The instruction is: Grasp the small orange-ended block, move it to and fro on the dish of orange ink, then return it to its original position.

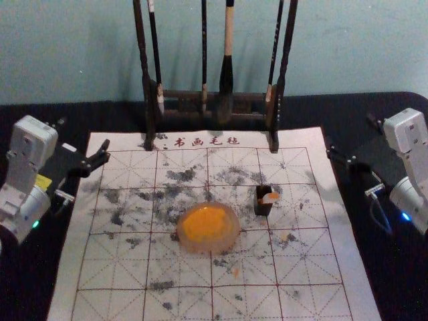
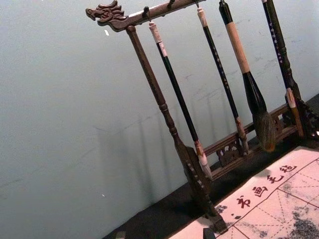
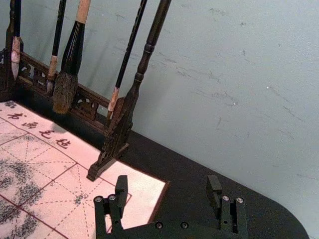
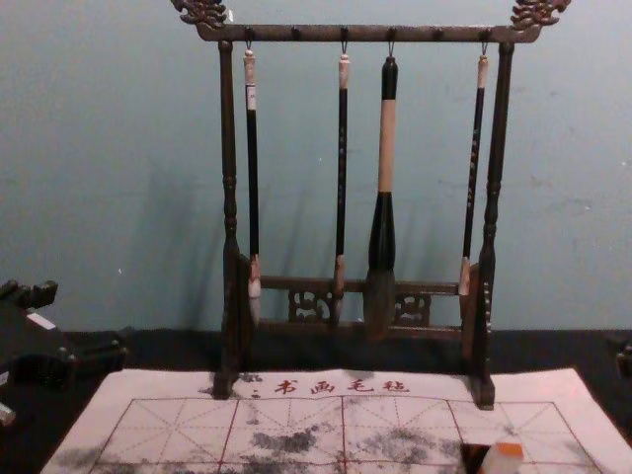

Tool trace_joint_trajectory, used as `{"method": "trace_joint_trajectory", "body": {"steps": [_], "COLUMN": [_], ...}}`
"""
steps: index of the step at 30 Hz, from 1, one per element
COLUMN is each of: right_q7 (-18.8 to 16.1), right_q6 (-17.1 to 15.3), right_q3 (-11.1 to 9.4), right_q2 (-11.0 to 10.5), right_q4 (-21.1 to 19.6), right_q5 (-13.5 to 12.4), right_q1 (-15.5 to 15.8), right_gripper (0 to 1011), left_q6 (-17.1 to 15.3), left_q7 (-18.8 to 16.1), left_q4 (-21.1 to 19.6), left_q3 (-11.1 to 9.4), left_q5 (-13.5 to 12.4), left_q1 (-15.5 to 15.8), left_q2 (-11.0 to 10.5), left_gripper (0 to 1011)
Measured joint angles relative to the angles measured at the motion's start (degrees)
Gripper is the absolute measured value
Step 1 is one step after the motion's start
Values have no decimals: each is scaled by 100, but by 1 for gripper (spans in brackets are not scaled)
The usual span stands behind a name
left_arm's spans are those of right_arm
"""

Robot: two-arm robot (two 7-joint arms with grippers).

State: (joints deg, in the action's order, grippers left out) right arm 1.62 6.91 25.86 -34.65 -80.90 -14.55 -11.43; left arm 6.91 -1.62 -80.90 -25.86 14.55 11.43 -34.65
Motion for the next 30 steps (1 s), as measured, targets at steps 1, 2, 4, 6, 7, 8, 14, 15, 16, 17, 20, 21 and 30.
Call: {"method": "trace_joint_trajectory", "body": {"steps": [1, 2, 4, 6, 7, 8, 14, 15, 16, 17, 20, 21, 30], "right_q7": [0, 0, 0, 0, 0, 0, 0, 0, 0, 0, 0, 0, 0], "right_q6": [0, 0, 0, 0, 0, 0, 0, 0, 0, 0, 0, 0, 0], "right_q3": [0, 0, 0, 0, 0, 0, 0, 0, 0, 0, 0, 0, 0], "right_q2": [0, 0, 0, 0, 0, 0, 0, 0, 0, 0, 0, 0, 0], "right_q4": [0, 0, 0, 0, 0, 0, 0, 0, 0, 0, 0, 0, 0], "right_q5": [0, 0, 0, 0, 0, 0, 0, 0, 0, 0, 0, 0, 0], "right_q1": [0, 0, 0, 0, 0, 0, 0, 0, 0, 0, 0, 0, 0], "right_gripper": [1002, 1002, 1002, 1000, 1002, 1002, 1002, 1002, 1002, 1002, 1000, 1002, 1000], "left_q6": [0, 0, 0, 0, 0, 0, 0, 0, 0, 0, 0, 0, 0], "left_q7": [0, 0, 0, 0, 0, 0, 0, 0, 0, 0, 0, 0, 0], "left_q4": [0, 0, 0, 0, 0, 0, 0, 0, 0, 0, 0, 0, 0], "left_q3": [0, 0, 0, 0, 0, 0, 0, 0, 0, 0, 0, 0, 0], "left_q5": [0, 0, 0, 0, 0, 0, 0, 0, 0, 0, 0, 0, 0], "left_q1": [0, 0, 0, 0, 0, 0, 0, 0, 0, 0, 0, 0, 0], "left_q2": [0, 0, 0, 0, 0, 0, 0, 0, 0, 0, 0, 0, 0], "left_gripper": [1001, 1001, 1001, 1001, 1001, 1001, 1001, 1001, 1001, 1001, 1001, 1001, 1001]}}
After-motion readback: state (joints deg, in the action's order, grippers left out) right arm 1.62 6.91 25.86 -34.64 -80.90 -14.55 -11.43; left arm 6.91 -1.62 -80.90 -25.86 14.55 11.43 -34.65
